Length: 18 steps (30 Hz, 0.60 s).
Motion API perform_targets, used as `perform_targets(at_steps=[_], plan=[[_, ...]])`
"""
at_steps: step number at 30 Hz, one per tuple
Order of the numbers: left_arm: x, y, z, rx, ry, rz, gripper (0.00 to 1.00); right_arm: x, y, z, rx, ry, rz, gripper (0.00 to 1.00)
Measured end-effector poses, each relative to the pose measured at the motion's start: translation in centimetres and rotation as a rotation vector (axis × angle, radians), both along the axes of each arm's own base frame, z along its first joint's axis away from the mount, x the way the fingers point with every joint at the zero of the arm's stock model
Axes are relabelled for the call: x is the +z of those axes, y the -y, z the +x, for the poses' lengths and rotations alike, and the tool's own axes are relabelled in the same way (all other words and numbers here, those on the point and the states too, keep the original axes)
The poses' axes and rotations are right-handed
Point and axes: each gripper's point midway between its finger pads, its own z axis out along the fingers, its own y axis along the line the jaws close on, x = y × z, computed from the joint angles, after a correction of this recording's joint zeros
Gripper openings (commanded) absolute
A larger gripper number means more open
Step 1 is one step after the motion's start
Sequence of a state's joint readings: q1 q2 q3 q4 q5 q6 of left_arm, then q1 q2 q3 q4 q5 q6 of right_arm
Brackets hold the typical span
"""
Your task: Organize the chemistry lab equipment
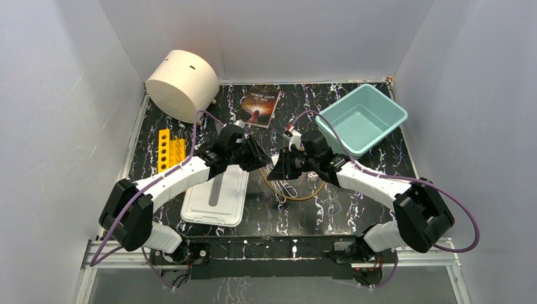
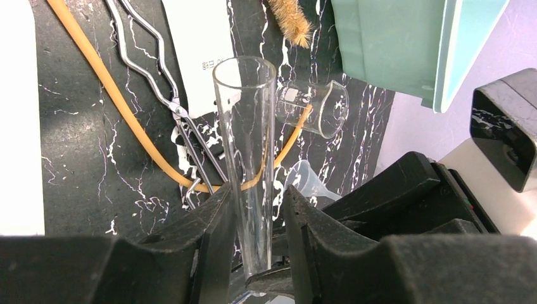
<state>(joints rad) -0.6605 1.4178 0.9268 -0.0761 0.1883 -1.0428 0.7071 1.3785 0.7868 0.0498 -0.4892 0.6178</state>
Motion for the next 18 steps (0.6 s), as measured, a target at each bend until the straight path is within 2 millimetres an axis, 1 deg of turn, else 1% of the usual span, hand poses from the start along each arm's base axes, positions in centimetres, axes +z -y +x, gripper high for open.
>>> perform_targets(at_steps=[2, 6, 13, 15, 18], plan=[[0.0, 0.0, -0.1, -0.006, 0.002, 0.002, 0.33, 0.0, 0.0, 0.0, 0.009, 0.009, 0.000, 0.21], [0.2, -0.1, 0.1, -0.008, 0.002, -0.001, 0.33, 0.2, 0.1, -0.3, 0.037, 0.033, 0.002, 0.21], [0.4, -0.6, 0.4, -0.003, -0.007, -0.015, 0.26, 0.7, 0.5, -1.3, 0.101, 0.065, 0.007, 0.21], [0.5, -0.7, 0.5, 0.000, -0.006, -0.018, 0.19, 0.7, 0.6, -1.4, 0.110, 0.071, 0.001, 0.21], [0.9, -0.8, 0.6, -0.005, -0.007, -0.035, 0.01, 0.6, 0.7, -1.5, 0.118, 0.082, -0.003, 0.21]])
